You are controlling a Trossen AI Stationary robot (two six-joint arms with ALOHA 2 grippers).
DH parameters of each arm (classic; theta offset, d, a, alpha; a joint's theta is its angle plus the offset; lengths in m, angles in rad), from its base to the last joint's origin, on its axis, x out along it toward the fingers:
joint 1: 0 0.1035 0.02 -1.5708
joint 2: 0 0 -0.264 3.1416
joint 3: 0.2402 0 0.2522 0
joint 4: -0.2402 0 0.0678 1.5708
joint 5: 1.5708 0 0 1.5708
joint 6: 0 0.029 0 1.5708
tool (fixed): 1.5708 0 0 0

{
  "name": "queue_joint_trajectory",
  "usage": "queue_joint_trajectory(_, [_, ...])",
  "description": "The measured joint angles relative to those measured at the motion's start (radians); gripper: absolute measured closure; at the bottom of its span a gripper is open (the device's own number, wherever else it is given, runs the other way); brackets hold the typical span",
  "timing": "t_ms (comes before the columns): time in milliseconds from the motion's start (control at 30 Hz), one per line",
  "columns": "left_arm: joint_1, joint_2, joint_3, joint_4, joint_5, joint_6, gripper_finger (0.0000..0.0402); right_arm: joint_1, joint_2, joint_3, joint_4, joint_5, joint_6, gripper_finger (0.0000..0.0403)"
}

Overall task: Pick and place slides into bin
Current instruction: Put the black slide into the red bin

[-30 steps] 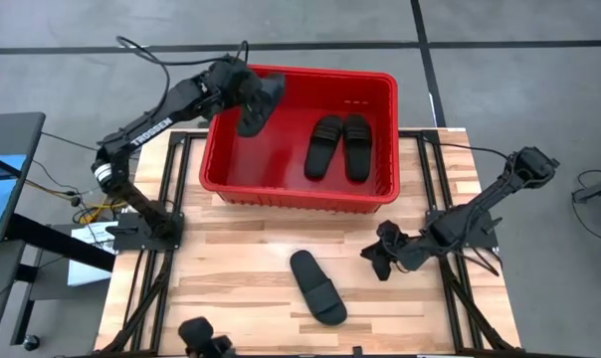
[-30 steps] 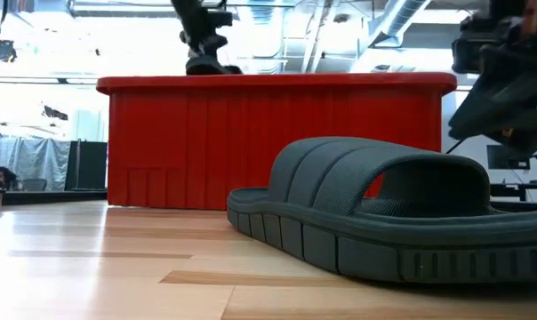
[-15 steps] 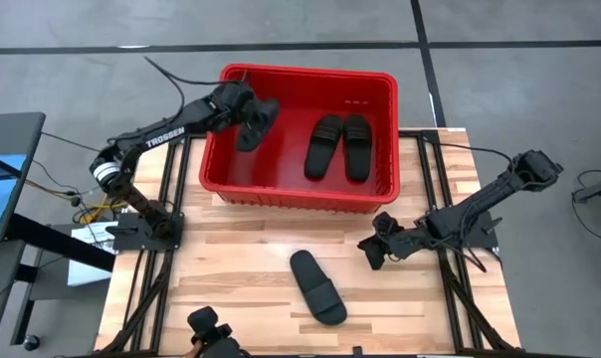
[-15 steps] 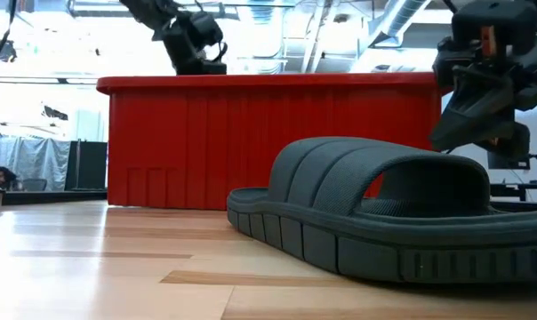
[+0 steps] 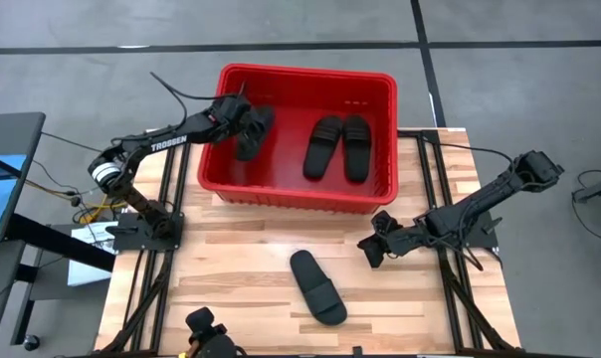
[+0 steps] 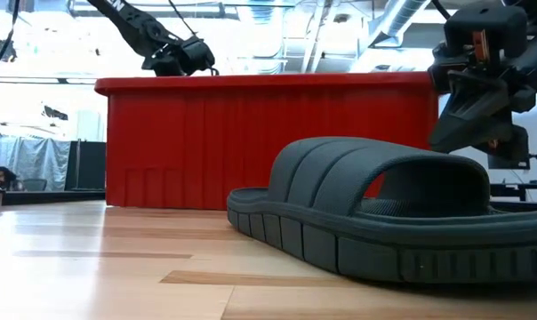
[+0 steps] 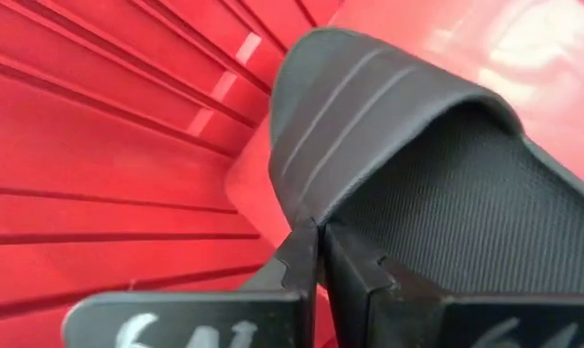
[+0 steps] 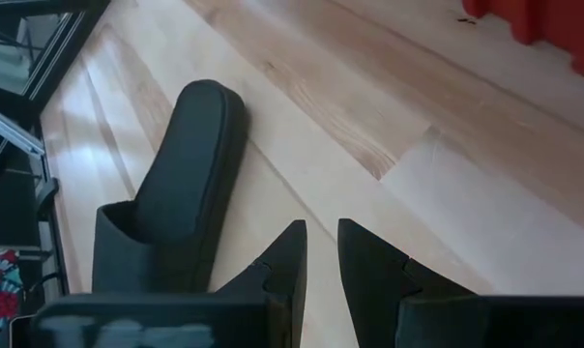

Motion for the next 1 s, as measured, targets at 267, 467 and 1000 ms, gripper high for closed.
queue_joint_trajectory(267, [-0.002,0.002,-0.011,0.036,0.003,0.026,0.0399,0.000,0.000,0.000,0.003,-0.008,0.020,0.0347])
queue_joint_trajectory(467, [-0.007,0.002,-0.011,0.038,0.066,0.002,0.0374,0.004,0.000,0.000,0.006,-0.027,0.046,0.0347])
queue_joint_trajectory(1000, [-0.018,-0.003,-0.014,0.033,0.056,-0.007,0.0269,0.005,0.000,0.000,0.009,-0.027,0.046,0.0347])
